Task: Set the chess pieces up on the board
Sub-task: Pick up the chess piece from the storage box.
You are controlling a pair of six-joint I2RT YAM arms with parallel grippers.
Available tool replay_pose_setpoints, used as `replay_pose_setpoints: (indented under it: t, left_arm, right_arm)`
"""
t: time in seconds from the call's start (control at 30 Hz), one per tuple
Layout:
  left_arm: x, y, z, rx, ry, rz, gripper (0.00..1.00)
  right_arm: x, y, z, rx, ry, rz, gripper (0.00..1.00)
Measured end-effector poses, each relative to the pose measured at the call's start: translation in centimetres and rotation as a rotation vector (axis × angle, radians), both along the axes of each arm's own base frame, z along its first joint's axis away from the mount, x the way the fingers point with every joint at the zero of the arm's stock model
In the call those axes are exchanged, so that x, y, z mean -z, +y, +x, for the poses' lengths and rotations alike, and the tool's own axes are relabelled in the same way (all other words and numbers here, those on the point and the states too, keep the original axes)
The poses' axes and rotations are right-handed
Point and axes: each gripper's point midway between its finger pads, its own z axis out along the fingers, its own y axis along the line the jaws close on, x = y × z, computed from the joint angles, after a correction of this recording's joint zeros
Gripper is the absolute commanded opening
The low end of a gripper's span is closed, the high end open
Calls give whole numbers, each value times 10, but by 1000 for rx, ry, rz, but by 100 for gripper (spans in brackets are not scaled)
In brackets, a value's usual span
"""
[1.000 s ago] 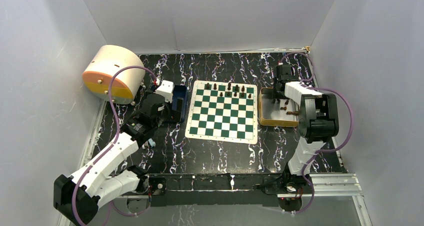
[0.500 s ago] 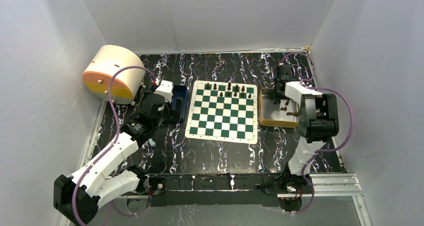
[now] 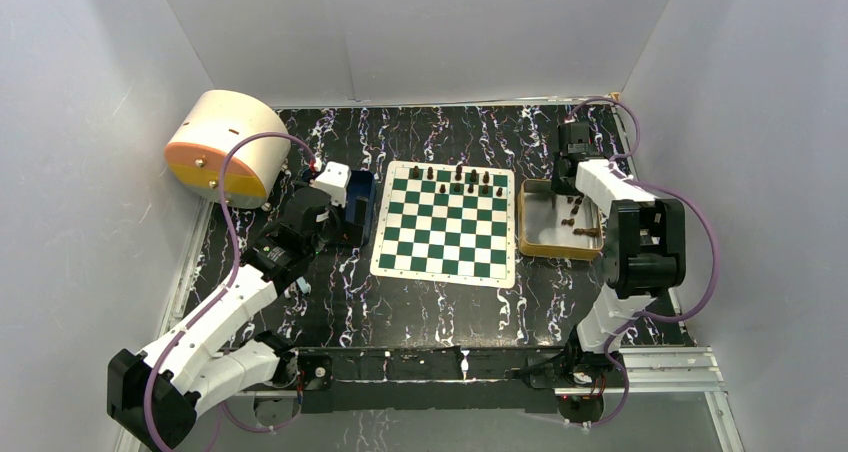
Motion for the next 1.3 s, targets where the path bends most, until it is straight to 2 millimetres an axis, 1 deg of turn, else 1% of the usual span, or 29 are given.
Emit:
replay_pose_setpoints:
  t: [0.2,0.33,0.4,0.5,0.53,0.6,0.67,0.73,0.8,0.87,0.9,0.93,1.0,1.13,1.23,1.3]
  left_arm:
    - [0,-4,-1,21,6,-13,92]
    - [3,-10,-3,37,23,-35,90]
    - [5,-16,-4,55,42,-56,90]
    - [4,-26,-6,87,64,-97,89]
    - [2,-31,-6,99,67,-113,88]
    - [-6,-39,-4,123,65,-146,87]
    - [-16,-46,-2,141,59,-174,86]
    - [-27,-54,1,163,47,-205,85]
    - [-32,-58,1,180,43,-223,84]
    - [-33,-62,-1,200,46,-232,79]
    - [-33,-64,-3,220,51,-233,75]
    - [-32,-67,-5,243,54,-232,72]
    - [-34,-73,-9,306,52,-230,70]
    - [-41,-92,-18,500,9,-210,72]
    - [-45,-104,-26,661,-46,-168,67]
    - [-48,-111,-31,767,-96,-130,63]
  right_arm:
    - [1,6,-6,-7,30,31,14]
    - [-9,17,-13,-14,44,83,15]
    - [-24,23,-20,-22,30,106,15]
    - [-59,37,-27,-54,-42,156,15]
    - [-72,42,-28,-67,-71,175,15]
    - [-90,51,-29,-87,-115,201,15]
    - [-101,57,-31,-98,-141,226,15]
    - [-103,62,-34,-102,-140,254,15]
    - [-99,68,-38,-113,-125,289,15]
    - [-92,78,-47,-136,-90,336,15]
    - [-90,81,-50,-144,-78,349,15]
    - [-88,88,-55,-168,-62,378,15]
    - [-89,106,-64,-230,-38,441,16]
    - [-106,152,-86,-403,-16,582,15]
    - [-119,189,-109,-546,16,681,16]
    - [-123,207,-123,-615,43,723,16]
